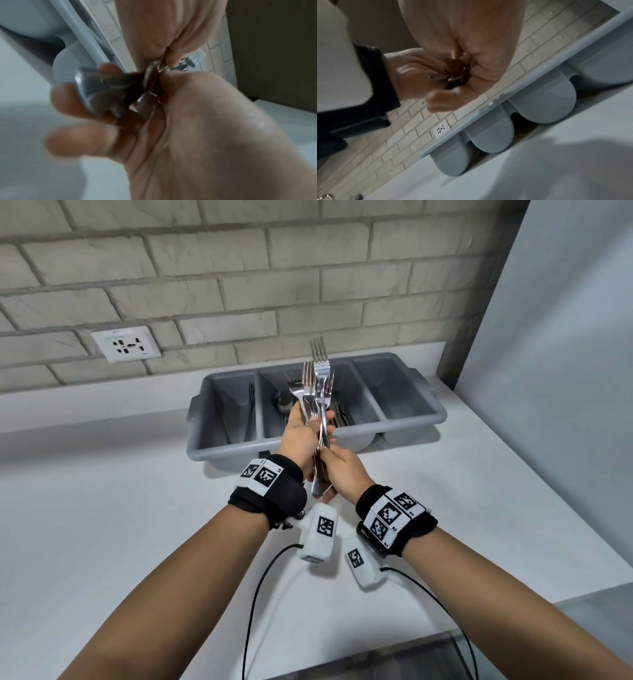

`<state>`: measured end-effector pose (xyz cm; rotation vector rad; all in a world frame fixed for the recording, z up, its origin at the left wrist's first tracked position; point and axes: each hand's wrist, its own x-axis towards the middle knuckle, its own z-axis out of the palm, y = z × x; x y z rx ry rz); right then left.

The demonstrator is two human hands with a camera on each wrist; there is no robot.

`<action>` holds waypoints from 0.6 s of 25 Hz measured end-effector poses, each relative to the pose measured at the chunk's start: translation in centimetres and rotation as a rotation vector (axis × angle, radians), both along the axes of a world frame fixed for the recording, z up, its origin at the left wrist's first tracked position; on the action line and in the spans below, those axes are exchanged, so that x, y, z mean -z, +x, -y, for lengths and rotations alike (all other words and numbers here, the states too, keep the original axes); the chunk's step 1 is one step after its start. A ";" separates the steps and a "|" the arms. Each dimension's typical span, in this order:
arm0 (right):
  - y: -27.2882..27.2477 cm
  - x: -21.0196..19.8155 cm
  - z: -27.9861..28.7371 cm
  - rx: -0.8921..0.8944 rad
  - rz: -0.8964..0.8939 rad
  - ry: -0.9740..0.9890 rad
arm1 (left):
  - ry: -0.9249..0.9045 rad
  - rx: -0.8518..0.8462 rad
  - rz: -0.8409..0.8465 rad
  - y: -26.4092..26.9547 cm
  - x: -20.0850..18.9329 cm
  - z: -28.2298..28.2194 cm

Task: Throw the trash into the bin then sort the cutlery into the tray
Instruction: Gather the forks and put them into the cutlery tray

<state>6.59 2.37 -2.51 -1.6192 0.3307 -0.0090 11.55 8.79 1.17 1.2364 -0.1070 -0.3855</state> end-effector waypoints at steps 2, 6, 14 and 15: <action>0.1 -0.1 0.1 0.013 -0.012 0.056 | -0.012 -0.022 0.008 -0.4 0.0 0.4; 0.0 -0.1 -0.2 0.015 0.017 0.025 | 0.096 -0.071 0.027 -0.1 -0.1 1.1; -0.3 -0.4 -0.1 0.104 0.104 0.232 | -0.075 0.040 -0.106 1.7 -0.6 -2.6; -0.1 -0.5 0.0 0.116 0.106 0.242 | -0.046 0.006 -0.077 1.9 -0.7 -3.0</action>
